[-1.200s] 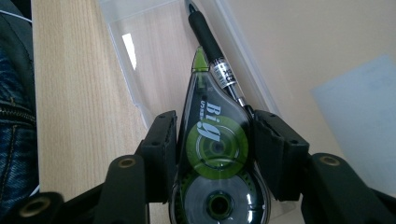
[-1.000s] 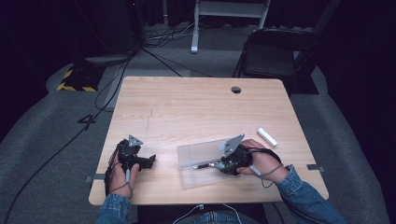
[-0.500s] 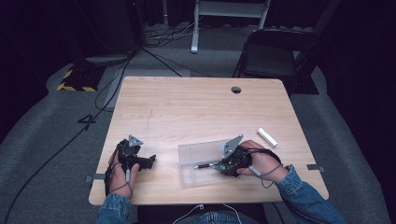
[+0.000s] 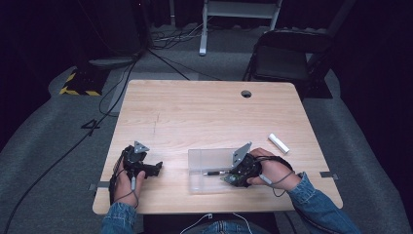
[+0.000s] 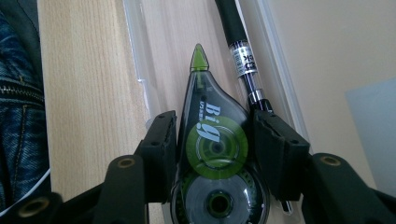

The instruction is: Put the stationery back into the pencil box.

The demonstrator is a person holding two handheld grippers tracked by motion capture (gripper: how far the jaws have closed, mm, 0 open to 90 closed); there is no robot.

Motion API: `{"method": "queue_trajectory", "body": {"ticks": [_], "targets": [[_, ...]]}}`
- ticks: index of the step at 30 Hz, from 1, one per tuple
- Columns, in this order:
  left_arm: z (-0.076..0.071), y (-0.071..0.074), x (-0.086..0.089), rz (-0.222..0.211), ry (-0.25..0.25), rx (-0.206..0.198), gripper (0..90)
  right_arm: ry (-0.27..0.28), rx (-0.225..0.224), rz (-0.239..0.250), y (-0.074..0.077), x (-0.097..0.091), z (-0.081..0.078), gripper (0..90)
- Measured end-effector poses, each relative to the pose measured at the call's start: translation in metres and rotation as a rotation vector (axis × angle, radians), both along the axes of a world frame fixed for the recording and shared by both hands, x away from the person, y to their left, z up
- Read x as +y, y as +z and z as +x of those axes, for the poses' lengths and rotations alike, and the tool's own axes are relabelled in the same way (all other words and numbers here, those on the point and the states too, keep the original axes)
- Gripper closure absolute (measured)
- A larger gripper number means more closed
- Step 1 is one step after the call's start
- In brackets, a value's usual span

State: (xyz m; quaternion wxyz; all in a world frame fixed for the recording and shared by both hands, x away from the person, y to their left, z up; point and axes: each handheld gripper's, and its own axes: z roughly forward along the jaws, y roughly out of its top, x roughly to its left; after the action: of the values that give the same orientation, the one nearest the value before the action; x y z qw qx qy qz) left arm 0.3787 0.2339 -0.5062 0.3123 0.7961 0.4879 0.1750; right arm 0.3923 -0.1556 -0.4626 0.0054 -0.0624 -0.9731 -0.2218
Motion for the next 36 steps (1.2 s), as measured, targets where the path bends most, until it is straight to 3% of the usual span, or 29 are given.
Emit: {"method": "queue_trajectory", "body": {"ticks": [11,17,20,29,36], "targets": [[0.000,0.000,0.000,0.000,0.000,0.000,0.3,-0.028,0.019,0.022,0.002,-0.002,0.000,46.8],[0.000,0.000,0.000,0.000,0.000,0.000,0.3,-0.031,0.007,0.075,0.006,0.000,0.000,44.2],[0.000,0.000,0.000,0.000,0.000,0.000,0.3,-0.008,0.023,0.117,0.007,0.004,-0.004,39.8],[0.000,0.000,0.000,0.000,-0.001,0.000,0.2,0.034,0.044,0.135,-0.002,0.014,-0.010,33.3],[0.000,0.000,0.000,0.002,-0.003,-0.001,0.2,0.054,0.054,0.117,-0.008,0.018,-0.013,32.5]]}}
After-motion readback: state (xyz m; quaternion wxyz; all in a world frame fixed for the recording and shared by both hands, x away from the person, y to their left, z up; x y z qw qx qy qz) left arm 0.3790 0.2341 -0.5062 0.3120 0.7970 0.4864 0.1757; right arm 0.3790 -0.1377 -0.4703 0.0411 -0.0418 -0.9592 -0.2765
